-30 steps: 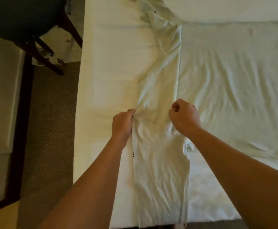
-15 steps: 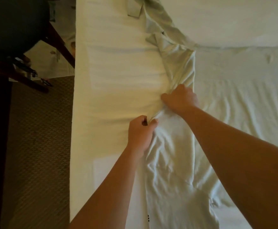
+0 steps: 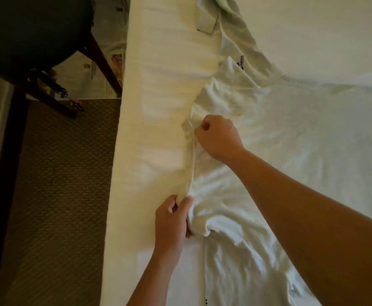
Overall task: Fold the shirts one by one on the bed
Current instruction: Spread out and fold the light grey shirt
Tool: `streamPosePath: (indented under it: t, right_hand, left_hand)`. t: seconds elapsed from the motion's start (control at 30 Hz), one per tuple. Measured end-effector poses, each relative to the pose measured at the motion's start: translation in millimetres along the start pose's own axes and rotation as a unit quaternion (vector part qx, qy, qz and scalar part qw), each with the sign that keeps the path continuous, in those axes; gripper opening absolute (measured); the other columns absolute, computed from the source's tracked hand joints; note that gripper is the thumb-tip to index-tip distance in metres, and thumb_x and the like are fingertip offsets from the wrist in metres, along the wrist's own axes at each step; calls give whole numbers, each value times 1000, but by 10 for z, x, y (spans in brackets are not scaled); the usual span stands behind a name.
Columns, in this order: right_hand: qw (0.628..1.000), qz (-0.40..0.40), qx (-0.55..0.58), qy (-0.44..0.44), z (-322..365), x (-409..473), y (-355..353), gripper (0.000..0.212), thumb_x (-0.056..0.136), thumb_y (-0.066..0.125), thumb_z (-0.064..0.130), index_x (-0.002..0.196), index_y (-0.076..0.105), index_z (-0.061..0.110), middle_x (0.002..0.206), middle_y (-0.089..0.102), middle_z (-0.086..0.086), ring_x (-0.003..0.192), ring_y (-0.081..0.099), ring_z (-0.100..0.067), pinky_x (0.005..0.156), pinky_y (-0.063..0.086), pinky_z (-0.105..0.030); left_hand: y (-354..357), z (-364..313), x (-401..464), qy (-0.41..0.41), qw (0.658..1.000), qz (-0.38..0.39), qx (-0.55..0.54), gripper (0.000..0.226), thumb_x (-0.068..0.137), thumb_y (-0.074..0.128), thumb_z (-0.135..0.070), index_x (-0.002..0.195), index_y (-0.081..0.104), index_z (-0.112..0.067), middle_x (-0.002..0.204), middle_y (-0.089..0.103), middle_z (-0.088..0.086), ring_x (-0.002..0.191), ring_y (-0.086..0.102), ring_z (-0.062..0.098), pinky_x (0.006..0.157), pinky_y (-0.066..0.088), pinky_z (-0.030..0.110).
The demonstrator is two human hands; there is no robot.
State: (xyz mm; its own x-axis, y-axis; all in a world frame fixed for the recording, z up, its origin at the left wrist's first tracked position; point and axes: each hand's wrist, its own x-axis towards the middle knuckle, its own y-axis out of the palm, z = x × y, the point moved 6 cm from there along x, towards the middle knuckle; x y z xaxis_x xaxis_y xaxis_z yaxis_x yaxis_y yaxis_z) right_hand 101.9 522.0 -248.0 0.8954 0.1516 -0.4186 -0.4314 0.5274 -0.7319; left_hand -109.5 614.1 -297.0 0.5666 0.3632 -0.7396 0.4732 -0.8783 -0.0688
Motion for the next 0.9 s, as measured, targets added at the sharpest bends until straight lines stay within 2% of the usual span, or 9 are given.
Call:
streamPosePath:
  t: [0.1, 0.23, 0.33, 0.4, 0.47, 0.57, 0.67, 0.73, 0.9]
  right_hand:
    - [994, -71, -58, -57, 64, 254, -130, 24, 93, 47, 13, 103, 68, 19, 103, 67, -2, 92, 63, -25, 75, 53, -35]
    - [955, 2, -229, -189, 282, 558, 23, 45, 97, 53, 13, 140, 53, 25, 140, 47, -1, 120, 54, -27, 92, 52, -44]
    - [882, 6, -414, -224, 443, 662, 114, 42, 96, 61, 37, 135, 54, 22, 133, 40, -8, 122, 44, -29, 92, 49, -46]
    - [863, -11, -452, -227, 568, 675, 94, 33, 95, 59, 31, 124, 61, 18, 123, 46, -9, 117, 48, -31, 85, 46, -42]
    - [896, 4, -403, -188, 649, 697, 75, 26, 93, 53, 21, 117, 62, 17, 105, 53, -7, 106, 58, -32, 77, 44, -37]
    - [970, -23, -202, -133, 679, 762, 20, 19, 93, 48, 13, 107, 60, 16, 99, 62, -8, 94, 61, -32, 75, 50, -37]
    - [980, -19, -128, -151, 600, 764, 81, 16, 96, 48, 12, 106, 60, 15, 97, 64, -7, 91, 60, -30, 73, 49, -35]
    - [978, 8, -133, -163, 493, 690, 169, 22, 98, 46, 12, 114, 60, 15, 100, 64, -7, 96, 61, -31, 77, 48, -34]
    - [983, 35, -72, -165, 267, 383, 168, 52, 98, 47, 14, 149, 41, 24, 136, 60, -10, 123, 55, -29, 103, 42, -38]
  left_hand:
    - [52, -36, 68, -13, 999, 33, 13, 36, 89, 77, -28, 66, 55, -12, 57, 52, 4, 50, 54, 19, 43, 45, 28]
    - [72, -23, 124, -39, 997, 60, 20, 18, 90, 74, -17, 87, 69, -1, 64, 63, 9, 49, 60, 17, 42, 46, 25]
    - [42, -2, 174, -46, 996, 70, 15, 17, 92, 73, -15, 82, 68, -2, 58, 58, 9, 43, 53, 18, 39, 41, 24]
    - [9, -2, 183, -34, 997, 69, 8, 21, 93, 72, -14, 81, 65, 2, 55, 53, 9, 40, 48, 18, 38, 39, 24]
    - [-40, -14, 162, -14, 999, 47, -9, 25, 94, 70, -13, 84, 62, 8, 57, 49, 11, 42, 47, 18, 39, 39, 25]
    - [-206, -45, 128, 36, 997, -58, -38, 26, 96, 68, -15, 83, 60, 7, 62, 43, 9, 48, 45, 16, 42, 44, 28]
    - [-296, -35, 113, 41, 989, -121, -69, 30, 97, 67, -20, 80, 60, 2, 63, 49, 9, 51, 49, 15, 46, 47, 29]
    - [-276, -49, 113, 32, 993, -98, -61, 33, 95, 71, -23, 75, 59, 0, 60, 50, 10, 49, 51, 19, 43, 45, 26]
    - [-250, -92, 132, -10, 998, 25, 60, 20, 84, 82, -19, 82, 69, -3, 63, 60, 7, 44, 51, 17, 39, 36, 20]
